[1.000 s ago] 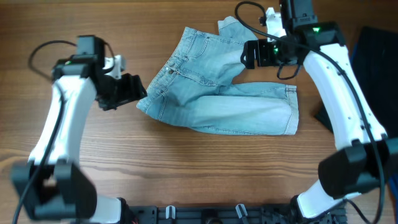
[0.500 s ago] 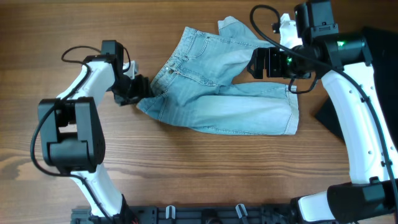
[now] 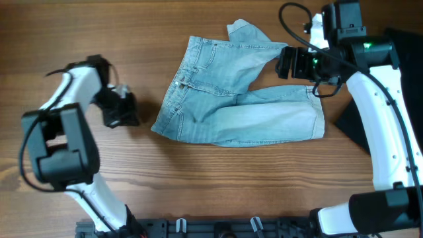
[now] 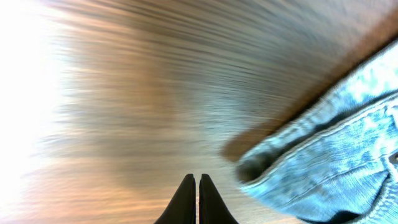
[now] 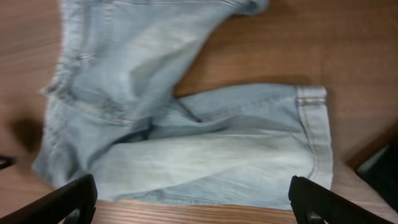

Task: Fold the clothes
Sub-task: 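Grasp the jeans waistband with the left gripper and pull it left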

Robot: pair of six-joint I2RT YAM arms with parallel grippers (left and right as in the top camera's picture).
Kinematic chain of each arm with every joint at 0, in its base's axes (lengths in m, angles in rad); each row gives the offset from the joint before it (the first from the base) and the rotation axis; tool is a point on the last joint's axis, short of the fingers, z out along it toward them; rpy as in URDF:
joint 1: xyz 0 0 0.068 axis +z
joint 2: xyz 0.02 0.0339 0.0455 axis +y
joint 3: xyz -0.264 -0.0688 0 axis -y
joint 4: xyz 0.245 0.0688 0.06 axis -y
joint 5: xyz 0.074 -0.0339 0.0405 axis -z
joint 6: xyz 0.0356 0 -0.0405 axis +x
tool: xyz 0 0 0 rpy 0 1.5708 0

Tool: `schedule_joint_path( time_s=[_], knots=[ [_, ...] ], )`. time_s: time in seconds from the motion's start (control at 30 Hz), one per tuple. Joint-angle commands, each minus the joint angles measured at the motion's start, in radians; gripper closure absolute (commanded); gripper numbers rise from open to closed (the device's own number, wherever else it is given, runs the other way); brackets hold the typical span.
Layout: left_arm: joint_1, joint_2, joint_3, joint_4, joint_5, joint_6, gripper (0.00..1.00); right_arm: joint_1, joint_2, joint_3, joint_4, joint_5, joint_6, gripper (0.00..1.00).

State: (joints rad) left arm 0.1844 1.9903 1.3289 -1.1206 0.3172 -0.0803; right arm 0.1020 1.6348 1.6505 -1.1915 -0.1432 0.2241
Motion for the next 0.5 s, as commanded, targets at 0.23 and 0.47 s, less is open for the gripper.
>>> schedule_joint_path(
  time_s=[0.23,0.47],
  knots=[
    [0.084,-0.122,-0.003,-0.006,0.272,0.108,0.55,-0.062,0.111,-0.177,0.099,-0.014,0.037,0.0],
    [-0.14,-0.084,-0.11,0.126,0.194,0.064,0.27,-0.068,0.108,-0.178,0.111,-0.026,0.037,0.0]
  ],
)
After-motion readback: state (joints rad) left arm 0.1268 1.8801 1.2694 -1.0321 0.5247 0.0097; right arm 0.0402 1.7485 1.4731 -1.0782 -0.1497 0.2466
